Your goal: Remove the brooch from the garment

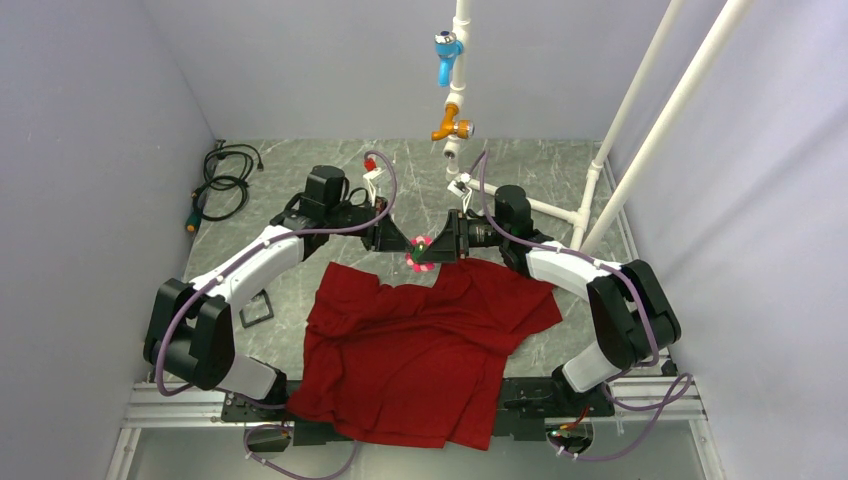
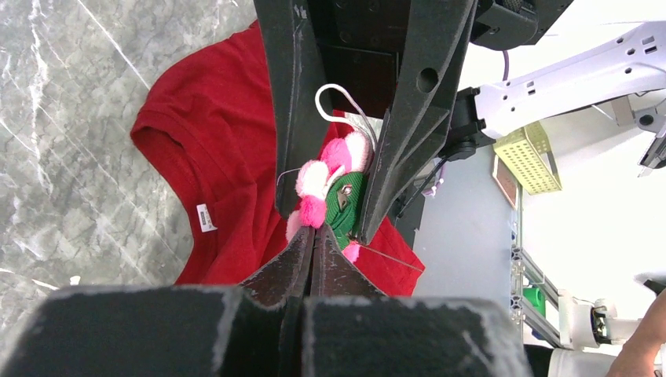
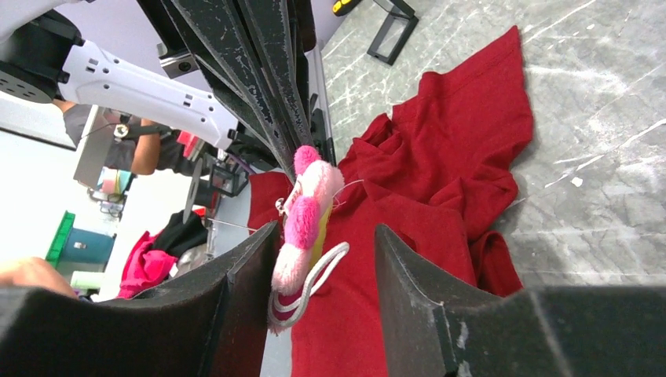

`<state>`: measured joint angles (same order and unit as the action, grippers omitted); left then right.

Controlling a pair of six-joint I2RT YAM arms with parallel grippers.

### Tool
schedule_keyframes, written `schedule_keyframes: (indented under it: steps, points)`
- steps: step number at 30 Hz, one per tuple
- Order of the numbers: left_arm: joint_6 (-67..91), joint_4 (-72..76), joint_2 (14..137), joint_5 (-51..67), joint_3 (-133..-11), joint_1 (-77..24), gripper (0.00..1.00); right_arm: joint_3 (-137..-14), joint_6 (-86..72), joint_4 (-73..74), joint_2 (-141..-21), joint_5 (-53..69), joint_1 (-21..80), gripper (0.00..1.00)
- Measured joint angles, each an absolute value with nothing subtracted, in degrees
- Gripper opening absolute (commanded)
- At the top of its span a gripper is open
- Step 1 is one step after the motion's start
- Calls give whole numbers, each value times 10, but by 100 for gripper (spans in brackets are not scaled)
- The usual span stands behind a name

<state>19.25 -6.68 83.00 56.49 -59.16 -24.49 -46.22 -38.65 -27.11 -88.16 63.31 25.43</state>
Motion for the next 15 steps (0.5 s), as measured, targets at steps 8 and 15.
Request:
schedule_keyframes:
  steps: [8, 15]
  points:
    - [192, -67, 830, 559, -590, -245, 0, -460, -395, -275, -882, 631, 254, 45]
    - [191, -68, 826, 554, -578, -245, 0, -455, -395, -274, -882, 631, 254, 46]
